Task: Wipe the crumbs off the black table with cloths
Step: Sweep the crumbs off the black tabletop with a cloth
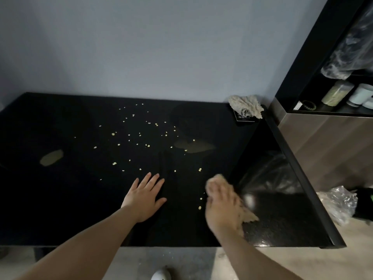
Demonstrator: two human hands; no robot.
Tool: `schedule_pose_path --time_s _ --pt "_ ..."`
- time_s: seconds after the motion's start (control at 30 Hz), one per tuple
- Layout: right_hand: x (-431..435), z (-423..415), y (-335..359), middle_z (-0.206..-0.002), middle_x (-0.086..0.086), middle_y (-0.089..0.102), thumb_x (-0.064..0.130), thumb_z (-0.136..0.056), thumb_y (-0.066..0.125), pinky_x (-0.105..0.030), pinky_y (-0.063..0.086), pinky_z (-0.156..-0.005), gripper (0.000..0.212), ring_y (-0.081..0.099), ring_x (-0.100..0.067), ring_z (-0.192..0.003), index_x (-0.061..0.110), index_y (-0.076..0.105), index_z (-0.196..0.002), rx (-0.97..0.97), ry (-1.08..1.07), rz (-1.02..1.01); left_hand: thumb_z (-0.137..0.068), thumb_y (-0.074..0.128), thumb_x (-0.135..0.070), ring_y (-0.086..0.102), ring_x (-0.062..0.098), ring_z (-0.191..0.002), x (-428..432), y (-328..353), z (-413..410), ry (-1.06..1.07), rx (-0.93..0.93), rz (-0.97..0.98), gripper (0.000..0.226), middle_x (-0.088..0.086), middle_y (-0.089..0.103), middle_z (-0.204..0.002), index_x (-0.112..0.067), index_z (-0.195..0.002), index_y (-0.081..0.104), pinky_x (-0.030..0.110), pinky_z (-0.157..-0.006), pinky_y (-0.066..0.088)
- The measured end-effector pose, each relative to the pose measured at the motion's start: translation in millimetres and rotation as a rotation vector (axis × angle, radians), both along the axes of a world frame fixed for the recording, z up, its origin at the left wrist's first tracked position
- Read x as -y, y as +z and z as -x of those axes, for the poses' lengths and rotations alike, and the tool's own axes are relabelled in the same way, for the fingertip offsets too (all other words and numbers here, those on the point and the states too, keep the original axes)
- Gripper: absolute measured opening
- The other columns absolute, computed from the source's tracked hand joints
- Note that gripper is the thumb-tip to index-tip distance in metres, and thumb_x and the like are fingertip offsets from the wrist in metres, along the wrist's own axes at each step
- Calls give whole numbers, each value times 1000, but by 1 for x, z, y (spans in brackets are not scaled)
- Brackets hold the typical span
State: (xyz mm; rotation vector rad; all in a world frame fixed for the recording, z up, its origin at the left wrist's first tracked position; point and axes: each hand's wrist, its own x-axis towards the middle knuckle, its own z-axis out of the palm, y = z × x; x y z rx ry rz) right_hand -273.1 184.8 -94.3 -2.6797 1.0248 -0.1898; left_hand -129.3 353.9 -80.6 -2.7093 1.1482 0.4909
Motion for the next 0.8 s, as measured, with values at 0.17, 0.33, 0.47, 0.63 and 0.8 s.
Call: schedule_pose_path --time_s 0.17,0.33,0.47,0.63,0.8 --pt "-3 -9 -7 -142 3 47 35 -90 32 -48 39 -102 49 46 -25 -129 27 45 -137 -30 342 95 -97 21 -58 -15 17 -146 -3 -4 -13 -42 -24 26 68 -4 -12 -159 -26 -151 -7 41 -119 -3" --pt "30 7 -2 -156 -4 17 37 -97 33 -48 16 -111 56 15 -28 -142 26 13 -148 -104 -302 -41 -97 20 -57 -17 17 -145 0 -7 -15 -30 -28 45 68 -4 -13 -159 -26 -151 -8 41 -118 -5" --pt "-13 -6 6 -156 -4 18 34 -91 45 -42 15 -115 57 14 -23 -144 24 26 -144 -65 75 -59 -98 22 -55 -16 17 -145 2 -4 -15 -20 -57 29 67 -4 -13 -159 -26 -151 -8 40 -118 -4" --pt "27 6 0 -150 2 35 35 -91 39 -44 36 -105 42 38 -24 -135 28 52 -130 -14 342 124 -98 28 -52 -13 18 -146 6 5 -18 -8 -107 -25 68 -3 -12 -159 -26 -151 -6 40 -119 1" --pt "52 5 -6 -151 -4 34 30 -93 49 -49 27 -111 49 29 -27 -139 20 41 -140 -69 47 -8 -100 29 -49 -14 21 -146 14 6 -10 70 -134 -55 68 -2 -14 -159 -25 -151 -8 41 -119 2"
